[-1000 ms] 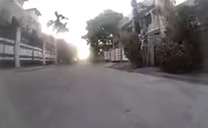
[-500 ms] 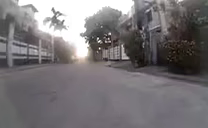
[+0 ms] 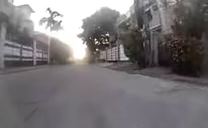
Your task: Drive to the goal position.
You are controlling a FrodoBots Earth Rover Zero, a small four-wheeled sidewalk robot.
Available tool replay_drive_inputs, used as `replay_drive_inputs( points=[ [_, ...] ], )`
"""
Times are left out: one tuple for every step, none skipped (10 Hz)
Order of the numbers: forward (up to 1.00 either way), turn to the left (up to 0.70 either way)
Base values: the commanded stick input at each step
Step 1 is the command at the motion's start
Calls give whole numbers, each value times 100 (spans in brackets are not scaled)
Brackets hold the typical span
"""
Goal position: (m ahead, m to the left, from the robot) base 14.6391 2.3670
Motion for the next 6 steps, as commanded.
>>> replay_drive_inputs(
  points=[
    [100, 1],
    [100, 1],
    [100, 1],
    [100, 1],
    [100, 1],
    [100, -1]
  ],
)
